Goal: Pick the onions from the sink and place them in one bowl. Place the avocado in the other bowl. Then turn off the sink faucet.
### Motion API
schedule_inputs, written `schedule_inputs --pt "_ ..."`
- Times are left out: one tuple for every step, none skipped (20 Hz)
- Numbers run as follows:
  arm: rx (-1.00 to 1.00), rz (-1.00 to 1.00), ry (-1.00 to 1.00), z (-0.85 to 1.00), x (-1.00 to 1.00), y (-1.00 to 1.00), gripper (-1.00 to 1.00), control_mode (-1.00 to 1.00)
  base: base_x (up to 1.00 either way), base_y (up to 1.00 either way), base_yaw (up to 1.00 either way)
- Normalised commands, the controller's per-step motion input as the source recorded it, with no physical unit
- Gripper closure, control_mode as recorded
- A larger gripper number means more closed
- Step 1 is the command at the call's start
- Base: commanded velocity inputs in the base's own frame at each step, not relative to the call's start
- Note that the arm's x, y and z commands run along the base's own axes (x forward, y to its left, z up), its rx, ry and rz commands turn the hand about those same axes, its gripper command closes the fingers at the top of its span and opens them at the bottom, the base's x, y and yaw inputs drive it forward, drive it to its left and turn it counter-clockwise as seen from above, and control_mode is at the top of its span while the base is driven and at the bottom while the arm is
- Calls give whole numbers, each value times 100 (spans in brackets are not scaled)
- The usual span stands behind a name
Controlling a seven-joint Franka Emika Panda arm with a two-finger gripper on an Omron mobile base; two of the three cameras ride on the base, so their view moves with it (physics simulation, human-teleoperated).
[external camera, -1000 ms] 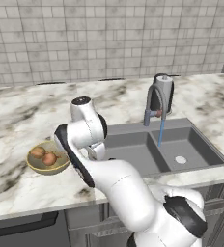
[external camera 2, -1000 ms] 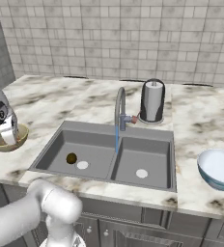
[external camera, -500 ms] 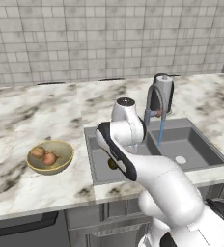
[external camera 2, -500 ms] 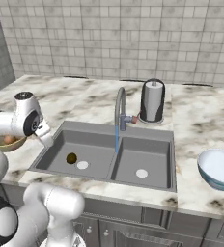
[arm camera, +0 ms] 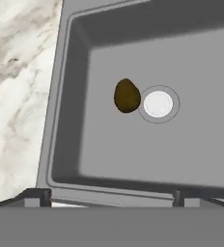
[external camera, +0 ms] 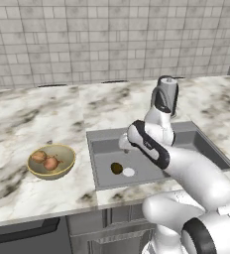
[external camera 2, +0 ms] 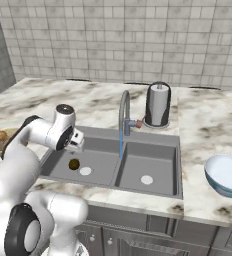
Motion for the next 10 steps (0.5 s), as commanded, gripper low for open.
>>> schedule_inputs --pt "-15 35 3 -43 42 -4 -100 -100 0 0 0" --pt "-17 29 4 -47 49 0 -100 -100 0 0 0" --pt "-20 25 5 -49 58 0 -100 -100 0 0 0" --pt "-21 20 4 -49 62 0 -100 -100 0 0 0" --pt "-21 16 3 -48 66 0 -100 -100 0 0 0" --pt "-21 11 1 -45 66 6 -100 -100 0 0 0" --pt "-22 4 0 -38 65 14 -100 -100 0 0 0" --pt "-22 0 0 -32 64 19 -100 -100 0 0 0" --pt "-20 0 0 -24 59 21 -100 -100 0 0 0" --pt "-16 0 0 -16 45 23 -100 -100 0 0 0"
